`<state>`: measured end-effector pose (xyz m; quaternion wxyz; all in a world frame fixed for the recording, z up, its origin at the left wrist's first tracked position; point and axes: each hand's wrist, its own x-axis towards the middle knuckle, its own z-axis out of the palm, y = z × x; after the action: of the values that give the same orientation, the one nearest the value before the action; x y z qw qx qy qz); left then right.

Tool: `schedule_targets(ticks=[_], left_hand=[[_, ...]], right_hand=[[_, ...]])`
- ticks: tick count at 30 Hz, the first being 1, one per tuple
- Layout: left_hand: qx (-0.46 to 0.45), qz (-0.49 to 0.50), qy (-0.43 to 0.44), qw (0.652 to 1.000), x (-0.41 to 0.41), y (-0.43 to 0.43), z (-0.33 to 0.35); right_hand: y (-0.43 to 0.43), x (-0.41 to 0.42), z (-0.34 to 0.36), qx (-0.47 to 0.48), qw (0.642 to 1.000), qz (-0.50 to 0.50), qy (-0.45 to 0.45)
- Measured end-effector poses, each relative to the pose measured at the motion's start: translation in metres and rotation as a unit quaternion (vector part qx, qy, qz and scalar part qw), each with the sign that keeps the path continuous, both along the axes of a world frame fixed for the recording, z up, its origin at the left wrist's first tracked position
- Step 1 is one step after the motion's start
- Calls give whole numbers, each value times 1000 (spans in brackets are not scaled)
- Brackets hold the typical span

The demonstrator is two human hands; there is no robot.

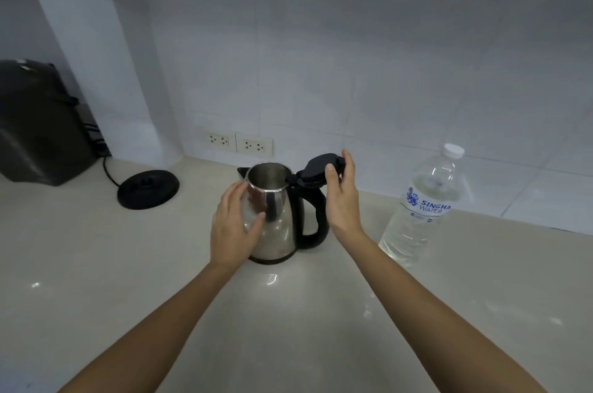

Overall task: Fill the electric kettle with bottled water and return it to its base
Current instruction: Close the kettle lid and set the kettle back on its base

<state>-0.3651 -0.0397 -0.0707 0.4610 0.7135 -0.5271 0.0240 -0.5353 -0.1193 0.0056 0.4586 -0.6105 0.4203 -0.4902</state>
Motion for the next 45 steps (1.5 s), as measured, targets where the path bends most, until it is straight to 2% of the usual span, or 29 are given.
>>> schedule_targets(ticks=[3, 6, 9, 12, 16, 21, 28, 36, 38, 41, 43, 45], left_hand=[[79, -28, 84, 993, 17, -6, -1], [138, -90, 185, 969, 30, -11, -5], [145, -147, 216, 954, 37, -13, -5], [148, -188, 215, 947, 40, -14, -4], [139, -212, 206, 945, 45, -16, -5], [165, -214, 204, 941, 51, -21, -9], [194, -223, 187, 937, 59, -22, -13], [196, -223, 157, 942, 60, -24, -18], [197, -223, 156, 942, 60, -25, -19], [195, -215, 149, 945, 60, -26, -20], [195, -210, 143, 947, 60, -26, -22], [198, -205, 137, 949, 60, -27, -22]], right_hand=[[-2, 10, 1, 10, 999, -18, -30], [-3, 18, 6, 13, 999, -29, -35], [-6, 30, 21, -4, 999, -33, -3], [-12, 49, 35, -37, 996, -29, 78], [-17, 78, 46, -78, 973, -7, 216], [-21, 104, 44, -93, 928, 6, 361], [-17, 120, 36, -85, 866, 19, 492], [-12, 124, 25, -77, 829, 37, 553], [-12, 124, 23, -71, 836, 31, 543], [-14, 121, 26, -20, 878, -60, 474], [-17, 118, 25, 12, 876, -102, 472], [-18, 116, 21, 27, 864, -97, 494]])
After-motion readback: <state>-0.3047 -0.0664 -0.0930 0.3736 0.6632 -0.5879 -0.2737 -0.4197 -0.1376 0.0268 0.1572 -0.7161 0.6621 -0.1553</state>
